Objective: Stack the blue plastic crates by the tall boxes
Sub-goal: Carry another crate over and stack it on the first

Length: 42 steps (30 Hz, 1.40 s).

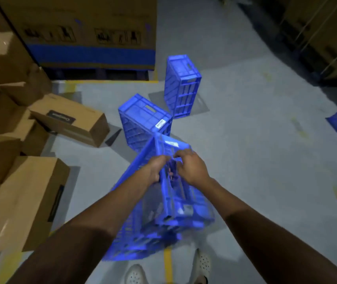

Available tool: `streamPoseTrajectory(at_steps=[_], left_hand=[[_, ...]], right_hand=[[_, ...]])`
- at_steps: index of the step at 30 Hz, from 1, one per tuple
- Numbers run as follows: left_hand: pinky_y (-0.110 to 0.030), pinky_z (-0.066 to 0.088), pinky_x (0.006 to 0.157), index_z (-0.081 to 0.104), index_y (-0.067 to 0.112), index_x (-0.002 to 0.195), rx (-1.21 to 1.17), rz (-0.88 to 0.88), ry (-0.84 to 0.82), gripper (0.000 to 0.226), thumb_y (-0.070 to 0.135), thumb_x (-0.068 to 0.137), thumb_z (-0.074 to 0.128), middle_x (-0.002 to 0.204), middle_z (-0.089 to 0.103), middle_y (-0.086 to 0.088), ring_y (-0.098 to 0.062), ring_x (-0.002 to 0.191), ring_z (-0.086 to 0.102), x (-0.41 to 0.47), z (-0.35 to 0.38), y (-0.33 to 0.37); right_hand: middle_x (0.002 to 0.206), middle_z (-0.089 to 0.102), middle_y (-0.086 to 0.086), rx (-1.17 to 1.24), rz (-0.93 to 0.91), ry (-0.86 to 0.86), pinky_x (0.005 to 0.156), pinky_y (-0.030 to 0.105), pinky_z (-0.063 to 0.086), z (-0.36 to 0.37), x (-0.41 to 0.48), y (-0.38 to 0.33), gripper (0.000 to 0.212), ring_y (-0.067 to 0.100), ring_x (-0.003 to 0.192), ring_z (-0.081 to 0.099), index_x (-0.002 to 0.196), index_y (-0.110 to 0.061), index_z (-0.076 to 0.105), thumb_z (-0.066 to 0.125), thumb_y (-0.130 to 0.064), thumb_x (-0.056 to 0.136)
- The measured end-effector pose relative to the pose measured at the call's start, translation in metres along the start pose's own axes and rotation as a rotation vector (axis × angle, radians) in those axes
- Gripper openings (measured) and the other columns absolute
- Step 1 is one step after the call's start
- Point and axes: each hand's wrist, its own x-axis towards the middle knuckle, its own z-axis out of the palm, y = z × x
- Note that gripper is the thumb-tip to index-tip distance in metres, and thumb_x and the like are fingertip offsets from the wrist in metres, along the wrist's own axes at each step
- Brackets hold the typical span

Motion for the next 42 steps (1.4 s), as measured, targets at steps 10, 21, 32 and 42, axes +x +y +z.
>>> streamPoseTrajectory(at_steps=[10, 21, 32, 42], left_hand=[[-0.019, 0.035, 0.041, 0.05, 0.01, 0.089, 0.926, 0.244, -0.119, 0.037, 0.044, 0.1, 0.042, 0.065, 0.052, -0.011, -0.019, 0.044, 0.045, -0.178, 0.039, 0.102], [-0.04, 0.047, 0.078, 0.065, 0.012, 0.088, 1.607, 1.288, 0.442, 0.069, 0.067, 0.094, 0.024, 0.104, 0.069, -0.017, -0.038, 0.1, 0.063, -0.221, 0.134, 0.195], [-0.04, 0.044, 0.057, 0.047, 0.006, 0.05, 1.346, 1.526, 0.2, 0.072, 0.061, 0.096, 0.033, 0.059, 0.06, -0.018, -0.035, 0.061, 0.061, -0.228, 0.297, 0.311], [-0.016, 0.038, 0.04, 0.063, 0.01, 0.071, 1.023, 0.974, -0.371, 0.055, 0.055, 0.095, 0.043, 0.054, 0.058, 0.002, -0.007, 0.041, 0.051, -0.197, 0.409, 0.379]], right_hand=[[0.134, 0.053, 0.002, -0.072, 0.057, 0.247, 0.101, 0.051, 0.039, -0.147, -0.064, -0.04, 0.041, 0.027, 0.127, 0.044, 0.125, -0.026, 0.057, 0.04, -0.049, 0.095], [0.071, 0.071, 0.008, 0.156, 0.058, 0.448, 0.074, 0.041, 0.051, -0.301, -0.074, -0.022, 0.068, 0.021, 0.069, 0.064, 0.075, -0.009, 0.071, 0.032, -0.062, 0.094], [0.051, 0.061, 0.0, 1.11, 0.179, 0.841, 0.048, 0.021, 0.042, -0.412, -0.047, 0.109, 0.065, 0.013, 0.046, 0.057, 0.057, -0.008, 0.056, 0.029, -0.044, 0.104], [0.06, 0.053, 0.01, 0.273, 0.334, 0.928, 0.059, 0.039, 0.034, -0.5, -0.003, 0.202, 0.063, 0.029, 0.063, 0.051, 0.054, -0.008, 0.05, 0.034, -0.048, 0.1]])
